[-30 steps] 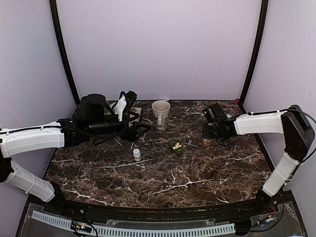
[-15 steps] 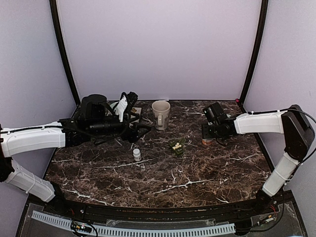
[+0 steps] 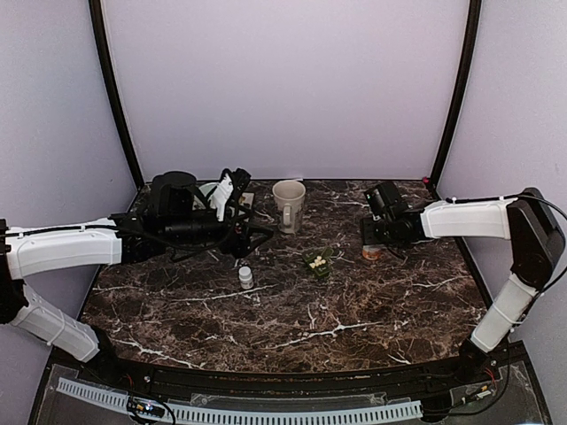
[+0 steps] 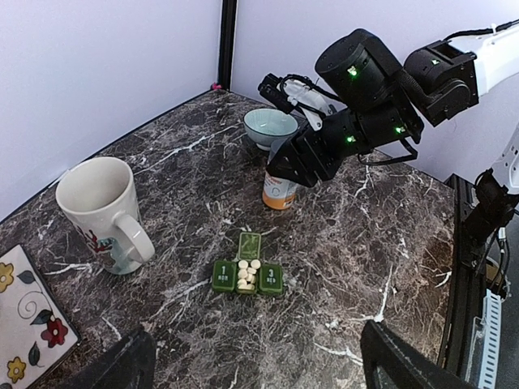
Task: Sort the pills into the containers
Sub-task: Place the pill bottle at the center of the board.
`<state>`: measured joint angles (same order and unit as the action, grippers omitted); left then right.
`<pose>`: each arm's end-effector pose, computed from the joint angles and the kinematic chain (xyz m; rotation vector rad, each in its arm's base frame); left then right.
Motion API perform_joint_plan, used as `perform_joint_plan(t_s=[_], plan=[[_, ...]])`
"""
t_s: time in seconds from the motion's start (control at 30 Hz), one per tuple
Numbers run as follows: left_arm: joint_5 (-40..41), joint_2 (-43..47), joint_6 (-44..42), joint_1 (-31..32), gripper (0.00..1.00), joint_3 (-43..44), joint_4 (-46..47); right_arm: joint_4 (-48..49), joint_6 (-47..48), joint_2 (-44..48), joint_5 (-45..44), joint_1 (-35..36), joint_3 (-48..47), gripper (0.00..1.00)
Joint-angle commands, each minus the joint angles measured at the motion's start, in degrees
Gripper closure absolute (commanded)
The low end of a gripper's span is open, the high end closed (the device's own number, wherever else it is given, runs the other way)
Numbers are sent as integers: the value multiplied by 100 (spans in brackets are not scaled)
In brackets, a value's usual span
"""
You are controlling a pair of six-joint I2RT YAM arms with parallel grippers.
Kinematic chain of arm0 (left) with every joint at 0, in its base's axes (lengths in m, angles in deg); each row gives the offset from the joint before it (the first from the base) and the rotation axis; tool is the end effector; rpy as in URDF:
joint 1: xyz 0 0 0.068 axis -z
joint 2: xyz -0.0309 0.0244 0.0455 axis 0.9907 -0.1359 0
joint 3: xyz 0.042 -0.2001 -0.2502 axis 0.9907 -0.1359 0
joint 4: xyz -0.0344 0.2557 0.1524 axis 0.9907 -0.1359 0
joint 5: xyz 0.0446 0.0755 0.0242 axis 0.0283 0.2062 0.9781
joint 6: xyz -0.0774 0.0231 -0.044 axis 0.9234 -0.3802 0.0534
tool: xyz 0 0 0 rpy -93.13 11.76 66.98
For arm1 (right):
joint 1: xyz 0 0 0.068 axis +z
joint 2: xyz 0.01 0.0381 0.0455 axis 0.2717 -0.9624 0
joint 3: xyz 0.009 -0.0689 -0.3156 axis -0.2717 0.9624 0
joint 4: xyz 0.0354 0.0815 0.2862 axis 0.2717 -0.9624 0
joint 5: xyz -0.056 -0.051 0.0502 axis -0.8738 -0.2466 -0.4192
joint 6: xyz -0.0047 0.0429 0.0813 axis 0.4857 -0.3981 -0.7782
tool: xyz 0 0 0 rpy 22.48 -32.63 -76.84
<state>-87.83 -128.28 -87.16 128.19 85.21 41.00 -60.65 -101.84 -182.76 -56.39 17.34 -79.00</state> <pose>0.2499 -0.2849 0.3236 0.8447 1.6852 -0.7944 0.3594 0.1922 0.1923 -0.0157 2.3306 -0.0613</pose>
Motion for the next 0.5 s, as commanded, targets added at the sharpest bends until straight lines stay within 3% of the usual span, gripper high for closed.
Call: perform_joint_plan(t_s=[0.0,0.47], plan=[[-22,-70,81,-25,10,109,-14,119,80,247,-184,-15,-129,36],[-146,-974,554,-38,15,653,-408,112,146,1411,-446,323,-3,35]])
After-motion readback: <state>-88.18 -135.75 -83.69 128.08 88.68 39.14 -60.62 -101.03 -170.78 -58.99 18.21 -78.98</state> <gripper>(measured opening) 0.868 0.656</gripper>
